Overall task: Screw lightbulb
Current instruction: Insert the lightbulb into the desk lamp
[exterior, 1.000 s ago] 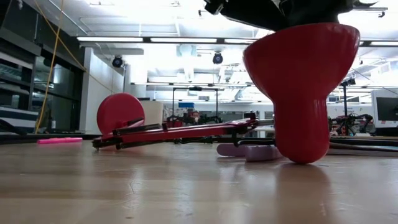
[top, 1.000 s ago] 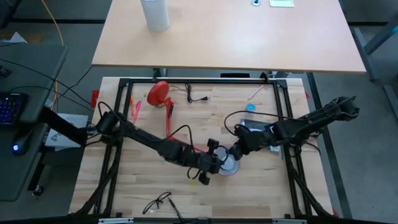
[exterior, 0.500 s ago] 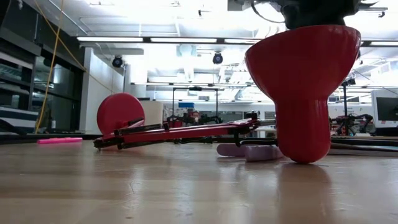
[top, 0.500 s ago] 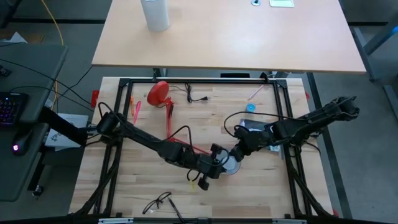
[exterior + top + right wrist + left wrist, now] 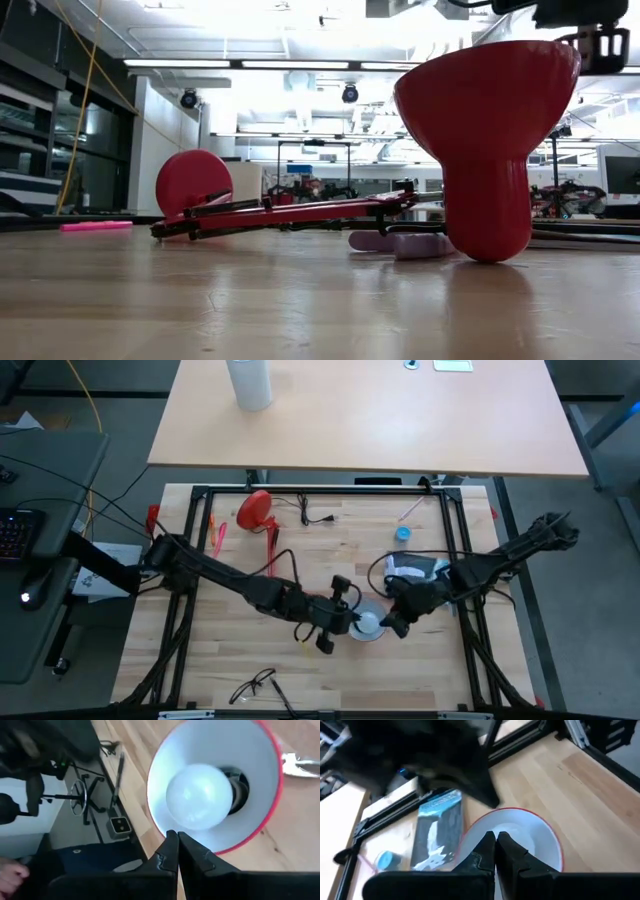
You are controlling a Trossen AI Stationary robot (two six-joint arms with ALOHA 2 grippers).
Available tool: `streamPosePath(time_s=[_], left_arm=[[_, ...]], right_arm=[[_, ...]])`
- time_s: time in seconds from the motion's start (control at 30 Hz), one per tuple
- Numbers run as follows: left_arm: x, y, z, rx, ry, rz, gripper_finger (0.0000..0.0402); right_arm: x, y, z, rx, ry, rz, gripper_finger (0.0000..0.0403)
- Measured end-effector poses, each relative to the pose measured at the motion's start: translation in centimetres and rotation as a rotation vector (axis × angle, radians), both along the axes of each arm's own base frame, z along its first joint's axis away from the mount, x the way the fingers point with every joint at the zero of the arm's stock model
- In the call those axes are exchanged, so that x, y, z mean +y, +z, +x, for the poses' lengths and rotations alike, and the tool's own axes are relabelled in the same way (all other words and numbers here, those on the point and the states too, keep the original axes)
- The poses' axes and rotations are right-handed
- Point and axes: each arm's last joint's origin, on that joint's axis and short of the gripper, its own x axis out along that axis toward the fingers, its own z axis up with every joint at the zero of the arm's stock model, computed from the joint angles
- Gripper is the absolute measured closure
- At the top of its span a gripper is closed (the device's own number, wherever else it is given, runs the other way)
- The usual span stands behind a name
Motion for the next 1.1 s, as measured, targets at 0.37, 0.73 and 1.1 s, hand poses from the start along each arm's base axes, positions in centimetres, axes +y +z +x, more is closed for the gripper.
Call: streamPosePath(time_s=[0.37, 0.73, 1.1], left_arm=[[3.5, -1.4, 0.2, 0.103, 0.108, -0.012, 0.0401], [3.6, -3.9, -0.3, 0.144, 0.098, -0.09, 0.0401], [3.5, -4.2, -0.4, 0.145, 0.092, -0.086, 0.0401]], right_arm=[[1.1, 0.0, 1.8, -0.006, 0.033, -0.049, 0.0403], [0.7, -0.2, 1.8, 0.027, -0.007, -0.07, 0.0403], [1.4, -1.4, 3.3, 0.025, 0.017, -0.061, 0.0403]])
